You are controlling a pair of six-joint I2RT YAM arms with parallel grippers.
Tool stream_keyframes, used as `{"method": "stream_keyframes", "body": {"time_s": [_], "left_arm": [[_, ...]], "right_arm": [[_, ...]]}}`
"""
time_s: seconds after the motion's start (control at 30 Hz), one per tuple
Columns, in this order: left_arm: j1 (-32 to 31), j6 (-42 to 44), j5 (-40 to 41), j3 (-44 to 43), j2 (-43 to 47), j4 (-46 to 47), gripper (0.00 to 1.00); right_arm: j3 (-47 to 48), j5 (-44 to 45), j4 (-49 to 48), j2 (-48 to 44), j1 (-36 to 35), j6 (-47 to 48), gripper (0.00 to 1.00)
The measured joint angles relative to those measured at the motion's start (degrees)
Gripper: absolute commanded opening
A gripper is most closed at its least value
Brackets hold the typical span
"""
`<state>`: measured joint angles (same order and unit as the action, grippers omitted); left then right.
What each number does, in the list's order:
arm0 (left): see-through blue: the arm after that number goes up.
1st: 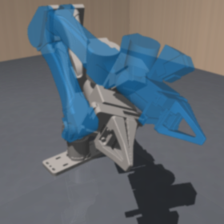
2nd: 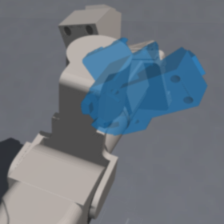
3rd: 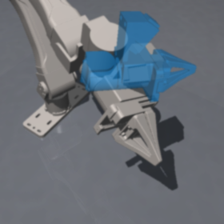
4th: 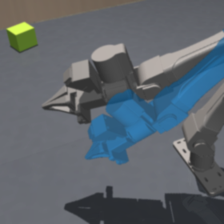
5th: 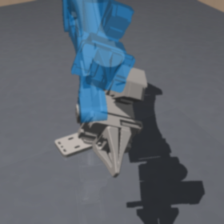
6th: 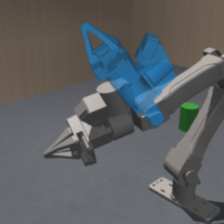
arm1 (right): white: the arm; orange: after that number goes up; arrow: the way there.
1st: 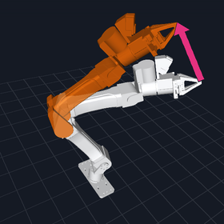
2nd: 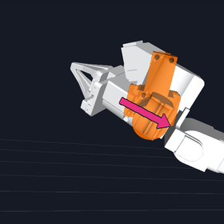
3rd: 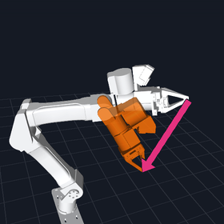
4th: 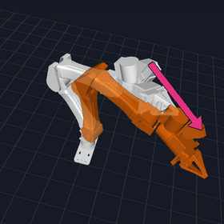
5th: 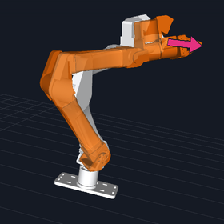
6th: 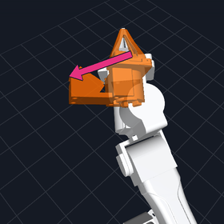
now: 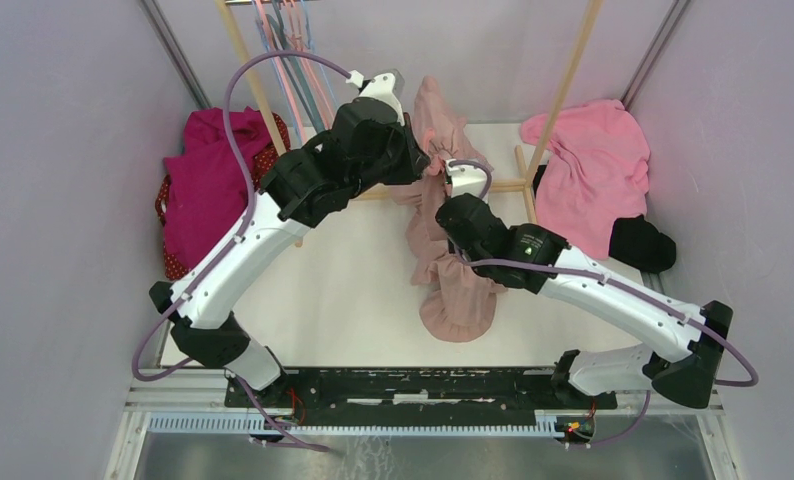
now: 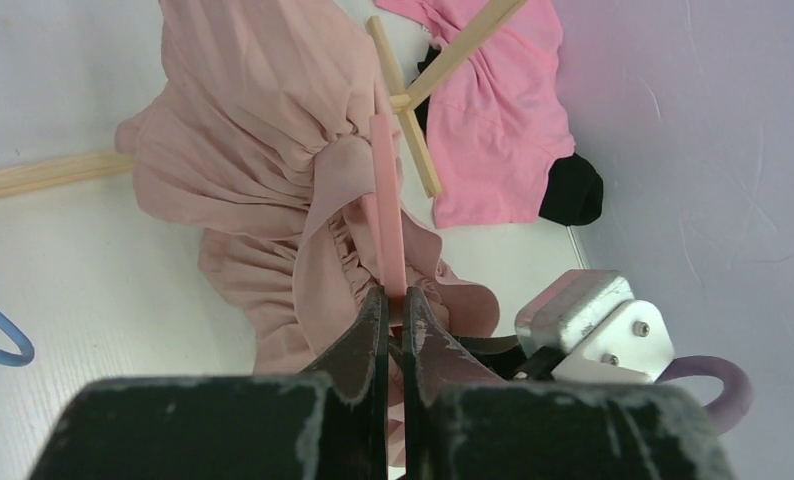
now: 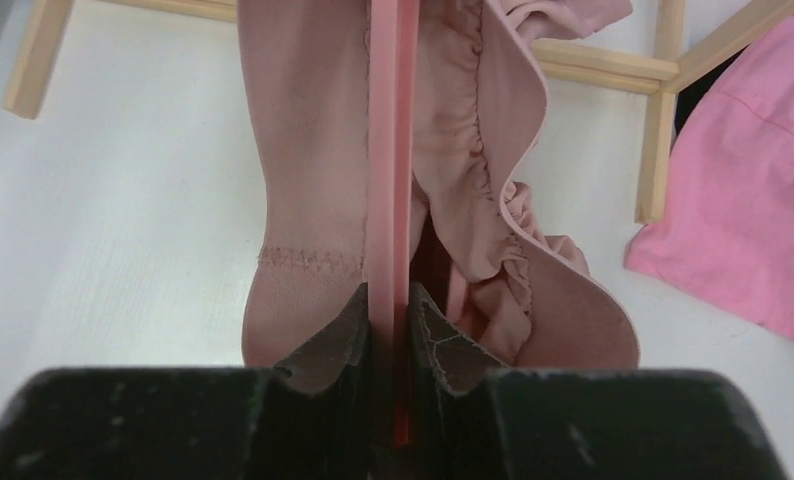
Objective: Place the skirt on the hanger
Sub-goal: Hang the skirt on the hanger, then place the hanger at the clothesline.
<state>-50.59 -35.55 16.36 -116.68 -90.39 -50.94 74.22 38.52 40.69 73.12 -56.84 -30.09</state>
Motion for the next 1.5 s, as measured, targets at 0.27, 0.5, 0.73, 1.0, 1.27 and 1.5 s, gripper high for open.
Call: {"method": "stream_keyframes", "body": {"time_s": [0.27, 0.5, 0.73, 1.0, 1.27, 1.5], "left_arm": [[0.0, 0.0, -0.2, -0.4, -0.3, -0.1, 0.04], [-0.1, 0.3, -0.2, -6.5, -3.7, -1.2, 0.2], [-0.5, 4.0, 0.1, -15.6, -6.9, -1.5, 0.37], [2.2, 8.4, 4.7, -19.7, -6.5, 0.1, 0.51], [3.1, 9.0, 6.1, -12.3, -0.2, 1.8, 0.47], [3.1, 8.8, 5.2, 1.4, 9.6, 6.0, 0.43]], "right_arm": [[0.5, -1.1, 1.2, 0.6, 0.5, 4.2, 0.01], [6.3, -6.1, 7.5, 0.3, 2.4, 7.4, 0.01], [16.0, -13.4, 16.0, 0.3, 4.5, 9.3, 0.01], [22.9, -17.6, 23.0, 0.3, 5.8, 10.1, 0.01], [33.3, -18.0, 28.2, 3.0, 9.7, 11.6, 0.01], [47.1, -21.5, 30.0, 11.2, 19.7, 14.7, 0.01]]}}
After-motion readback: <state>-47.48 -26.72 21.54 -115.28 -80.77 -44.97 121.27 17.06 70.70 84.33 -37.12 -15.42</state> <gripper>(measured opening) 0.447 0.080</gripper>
